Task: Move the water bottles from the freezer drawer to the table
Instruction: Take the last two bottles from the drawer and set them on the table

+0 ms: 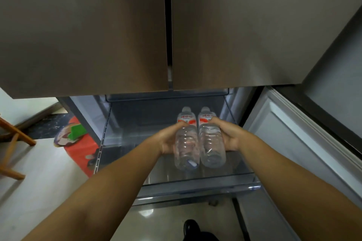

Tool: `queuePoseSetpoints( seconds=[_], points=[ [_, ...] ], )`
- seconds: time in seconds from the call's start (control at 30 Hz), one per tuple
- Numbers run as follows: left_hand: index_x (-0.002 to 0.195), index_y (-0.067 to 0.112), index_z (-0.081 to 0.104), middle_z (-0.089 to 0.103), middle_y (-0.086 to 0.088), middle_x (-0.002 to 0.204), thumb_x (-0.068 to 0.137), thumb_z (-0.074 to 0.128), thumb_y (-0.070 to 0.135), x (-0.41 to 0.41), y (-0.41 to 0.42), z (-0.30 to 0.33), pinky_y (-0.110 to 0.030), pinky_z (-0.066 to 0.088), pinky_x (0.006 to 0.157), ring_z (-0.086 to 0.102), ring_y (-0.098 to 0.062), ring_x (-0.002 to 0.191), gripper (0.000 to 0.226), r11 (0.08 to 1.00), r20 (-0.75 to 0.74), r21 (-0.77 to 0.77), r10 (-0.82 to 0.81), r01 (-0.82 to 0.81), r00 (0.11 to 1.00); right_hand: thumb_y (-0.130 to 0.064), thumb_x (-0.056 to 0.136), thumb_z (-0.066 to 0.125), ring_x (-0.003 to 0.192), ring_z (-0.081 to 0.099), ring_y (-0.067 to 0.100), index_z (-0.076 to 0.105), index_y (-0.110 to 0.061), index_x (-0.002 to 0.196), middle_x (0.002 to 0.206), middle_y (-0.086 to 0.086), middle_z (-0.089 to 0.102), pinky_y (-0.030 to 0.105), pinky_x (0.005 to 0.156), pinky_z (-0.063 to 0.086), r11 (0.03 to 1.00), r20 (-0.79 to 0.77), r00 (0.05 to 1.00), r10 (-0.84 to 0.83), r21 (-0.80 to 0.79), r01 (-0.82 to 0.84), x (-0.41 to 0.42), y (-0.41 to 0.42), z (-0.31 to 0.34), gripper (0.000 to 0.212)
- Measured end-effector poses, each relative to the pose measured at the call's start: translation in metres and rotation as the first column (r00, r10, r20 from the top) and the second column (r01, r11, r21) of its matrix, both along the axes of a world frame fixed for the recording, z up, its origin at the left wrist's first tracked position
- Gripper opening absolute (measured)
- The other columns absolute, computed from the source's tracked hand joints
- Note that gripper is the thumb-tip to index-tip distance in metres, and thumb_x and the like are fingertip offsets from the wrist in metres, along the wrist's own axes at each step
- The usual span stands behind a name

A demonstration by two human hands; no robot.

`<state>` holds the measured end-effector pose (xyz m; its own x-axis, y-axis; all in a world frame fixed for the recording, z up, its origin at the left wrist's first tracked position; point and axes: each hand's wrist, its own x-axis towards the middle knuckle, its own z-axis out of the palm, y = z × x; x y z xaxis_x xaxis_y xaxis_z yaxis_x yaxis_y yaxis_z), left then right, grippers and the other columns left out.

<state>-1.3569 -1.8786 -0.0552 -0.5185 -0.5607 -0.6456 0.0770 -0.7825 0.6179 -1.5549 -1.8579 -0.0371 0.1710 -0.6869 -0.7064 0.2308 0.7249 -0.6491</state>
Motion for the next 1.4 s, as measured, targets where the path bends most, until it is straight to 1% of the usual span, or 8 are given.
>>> queuePoseSetpoints(
  seconds=[0.17, 0.4, 0.53, 0.63, 0.77, 0.87, 1.07, 1.4],
  points=[
    [0.115, 0.009, 0.063, 0.068, -0.013, 0.096, 0.082, 0.067, 0.045, 0.004, 0.020, 0.022, -0.041, 0.051, 0.091, 0.067, -0.026, 0.084, 0.049, 0.999, -0.118, 0.023, 0.049, -0.047, 0.992, -0.045, 0.081, 0.069, 0.075, 0.070, 0.026, 0.062, -0.008, 0.113, 0.085, 0.014, 0.070, 0.038, 0.071, 0.056, 0.991, 0.119, 0.986, -0.117, -0.056, 0.124, 0.012, 0.020, 0.016, 0.049],
    [0.118, 0.010, 0.061, 0.068, -0.015, 0.103, 0.080, 0.069, 0.036, 0.015, 0.068, 0.048, -0.046, 0.048, 0.096, 0.065, -0.030, 0.095, 0.047, 0.994, -0.210, -0.111, -0.029, 0.006, 0.977, -0.048, 0.073, 0.077, 0.108, 0.064, 0.036, 0.055, -0.009, 0.128, 0.121, 0.021, 0.064, 0.051, 0.098, 0.048, 0.957, 0.103, 0.980, -0.169, -0.219, 0.188, 0.026, 0.081, 0.035, 0.071],
    [0.110, 0.013, 0.061, 0.069, -0.010, 0.092, 0.086, 0.063, 0.034, 0.012, 0.092, 0.050, -0.043, 0.053, 0.085, 0.066, -0.026, 0.083, 0.032, 0.963, -0.173, -0.267, -0.094, 0.045, 0.980, -0.039, 0.086, 0.066, 0.085, 0.070, 0.029, 0.056, -0.015, 0.122, 0.100, 0.014, 0.070, 0.043, 0.079, 0.055, 0.877, 0.030, 0.947, -0.319, -0.370, 0.307, 0.030, 0.121, 0.037, 0.045],
    [0.114, 0.017, 0.055, 0.069, -0.007, 0.091, 0.089, 0.064, 0.029, 0.003, 0.109, 0.049, -0.036, 0.057, 0.070, 0.068, -0.022, 0.075, 0.029, 0.910, -0.058, -0.411, -0.075, 0.045, 0.995, -0.039, 0.085, 0.066, 0.083, 0.070, 0.028, 0.054, -0.018, 0.124, 0.102, 0.013, 0.070, 0.042, 0.076, 0.056, 0.807, -0.124, 0.882, -0.454, -0.476, 0.348, 0.027, 0.149, 0.035, 0.046],
    [0.123, 0.018, 0.051, 0.069, -0.007, 0.105, 0.081, 0.073, 0.035, -0.016, 0.129, 0.043, -0.044, 0.057, 0.081, 0.069, -0.025, 0.088, 0.050, 0.854, 0.082, -0.510, -0.072, 0.103, 0.994, -0.037, 0.088, 0.065, 0.085, 0.069, 0.027, 0.052, -0.018, 0.127, 0.108, 0.012, 0.069, 0.038, 0.073, 0.056, 0.746, -0.276, 0.777, -0.566, -0.572, 0.340, 0.015, 0.191, 0.036, 0.045],
    [0.118, 0.022, 0.053, 0.070, -0.006, 0.103, 0.080, 0.073, 0.034, -0.028, 0.143, 0.042, -0.038, 0.057, 0.074, 0.070, -0.022, 0.085, 0.044, 0.829, 0.105, -0.540, -0.100, 0.141, 0.989, -0.038, 0.088, 0.064, 0.091, 0.069, 0.022, 0.050, -0.023, 0.128, 0.110, 0.005, 0.067, 0.036, 0.077, 0.057, 0.704, -0.361, 0.669, -0.650, -0.617, 0.351, 0.009, 0.219, 0.034, 0.045],
    [0.121, 0.017, 0.054, 0.069, -0.007, 0.110, 0.078, 0.075, 0.035, -0.066, 0.174, 0.037, -0.044, 0.056, 0.087, 0.069, -0.024, 0.095, 0.051, 0.759, 0.167, -0.599, -0.192, 0.254, 0.967, -0.037, 0.086, 0.067, 0.096, 0.065, 0.017, 0.047, -0.028, 0.127, 0.112, -0.003, 0.064, 0.033, 0.079, 0.054, 0.644, -0.447, 0.497, -0.744, -0.680, 0.351, -0.003, 0.286, 0.024, 0.046],
    [0.120, 0.014, 0.053, 0.067, -0.006, 0.106, 0.079, 0.075, 0.035, -0.099, 0.287, 0.013, -0.027, 0.054, 0.069, 0.067, -0.018, 0.088, 0.051, 0.706, 0.263, -0.578, -0.314, 0.409, 0.912, -0.037, 0.088, 0.064, 0.087, 0.061, 0.002, 0.041, -0.033, 0.122, 0.103, -0.013, 0.059, 0.021, 0.073, 0.051, 0.594, -0.455, 0.384, -0.804, -0.647, 0.477, -0.008, 0.423, 0.004, 0.042]
  ],
)
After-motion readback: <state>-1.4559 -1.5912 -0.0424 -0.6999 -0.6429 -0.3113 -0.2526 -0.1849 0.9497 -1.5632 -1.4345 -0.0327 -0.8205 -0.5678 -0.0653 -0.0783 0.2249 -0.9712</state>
